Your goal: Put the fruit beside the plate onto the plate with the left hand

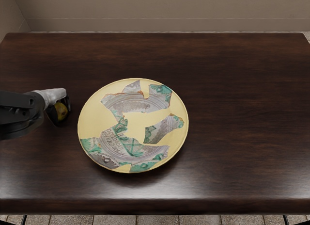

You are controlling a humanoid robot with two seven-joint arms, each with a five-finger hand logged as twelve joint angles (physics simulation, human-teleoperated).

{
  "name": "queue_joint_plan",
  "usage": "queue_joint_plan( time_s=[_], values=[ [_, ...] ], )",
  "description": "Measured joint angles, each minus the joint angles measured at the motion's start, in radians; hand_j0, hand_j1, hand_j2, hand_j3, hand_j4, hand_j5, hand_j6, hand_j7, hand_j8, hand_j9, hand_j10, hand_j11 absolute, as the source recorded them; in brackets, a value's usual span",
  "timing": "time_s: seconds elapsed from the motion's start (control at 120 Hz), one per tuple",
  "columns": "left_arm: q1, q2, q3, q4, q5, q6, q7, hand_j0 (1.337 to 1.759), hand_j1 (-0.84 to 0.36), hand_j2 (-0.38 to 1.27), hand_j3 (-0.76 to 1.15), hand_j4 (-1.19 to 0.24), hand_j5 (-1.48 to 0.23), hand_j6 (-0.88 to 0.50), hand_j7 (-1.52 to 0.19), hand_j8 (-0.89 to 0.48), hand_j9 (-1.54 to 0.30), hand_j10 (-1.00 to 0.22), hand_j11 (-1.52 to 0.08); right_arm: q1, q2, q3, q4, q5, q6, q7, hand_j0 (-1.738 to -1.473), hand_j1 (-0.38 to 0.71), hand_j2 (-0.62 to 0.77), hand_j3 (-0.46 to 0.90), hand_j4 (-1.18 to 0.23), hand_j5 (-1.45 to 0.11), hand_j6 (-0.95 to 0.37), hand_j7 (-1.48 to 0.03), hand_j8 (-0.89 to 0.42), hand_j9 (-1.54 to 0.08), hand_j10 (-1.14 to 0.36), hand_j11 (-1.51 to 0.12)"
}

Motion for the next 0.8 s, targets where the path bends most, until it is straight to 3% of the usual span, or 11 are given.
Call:
queue_joint_plan(
  time_s=[0.167,0.242,0.4,0.467,0.508,0.8],
  values=[
    [0.0,-0.003,0.0,0.001,-0.003,0.0,-0.001,1.645,-0.24,0.15,0.0,-0.64,-1.02,-0.32,-1.03,-0.23,-1.05,-0.26,-1.1,0.0,0.0,0.0,0.0,0.0,0.0,0.0,-1.658,-0.31,-0.01,0.0,-0.03,-0.05,-0.04,-0.05,-0.03,-0.05,-0.03,-0.05],
    [0.002,-0.003,0.0,0.001,-0.006,0.0,-0.002,1.644,-0.32,0.33,0.0,-0.62,-1.06,-0.28,-1.06,-0.19,-1.08,-0.22,-1.14,0.0,0.0,0.0,0.0,0.0,0.0,0.0,-1.658,-0.31,-0.01,0.0,-0.03,-0.05,-0.04,-0.05,-0.03,-0.05,-0.03,-0.05],
    [0.004,-0.004,0.0,0.001,-0.006,-0.001,-0.002,1.632,-0.36,0.33,0.0,-0.6,-1.12,-0.24,-1.13,-0.16,-1.14,-0.18,-1.21,0.0,0.0,0.0,0.0,0.0,0.0,0.0,-1.658,-0.31,-0.01,0.0,-0.03,-0.05,-0.03,-0.05,-0.03,-0.05,-0.03,-0.05],
    [0.006,-0.003,0.0,0.001,-0.001,0.002,-0.001,1.63,-0.41,0.45,0.0,-0.61,-1.09,-0.24,-1.12,-0.16,-1.15,-0.17,-1.22,0.0,0.0,0.0,0.0,0.0,0.0,0.0,-1.658,-0.31,-0.01,0.0,-0.03,-0.05,-0.03,-0.05,-0.03,-0.05,-0.03,-0.05],
    [0.006,-0.003,-0.001,0.001,0.0,0.001,-0.002,1.626,-0.47,0.69,0.0,-0.59,-1.11,-0.2,-1.14,-0.12,-1.16,-0.14,-1.24,0.0,0.0,0.0,0.0,0.0,0.0,0.0,-1.658,-0.31,-0.01,0.0,-0.03,-0.05,-0.03,-0.05,-0.03,-0.05,-0.03,-0.05],
    [0.006,0.002,-0.002,-0.001,0.004,-0.009,-0.004,1.628,-0.32,0.41,0.0,-0.67,-1.04,-0.29,-1.1,-0.19,-1.14,-0.17,-1.25,0.0,0.0,0.0,0.0,0.0,0.0,0.0,-1.658,-0.31,-0.01,0.0,-0.03,-0.05,-0.04,-0.05,-0.04,-0.05,-0.03,-0.05]
  ],
)
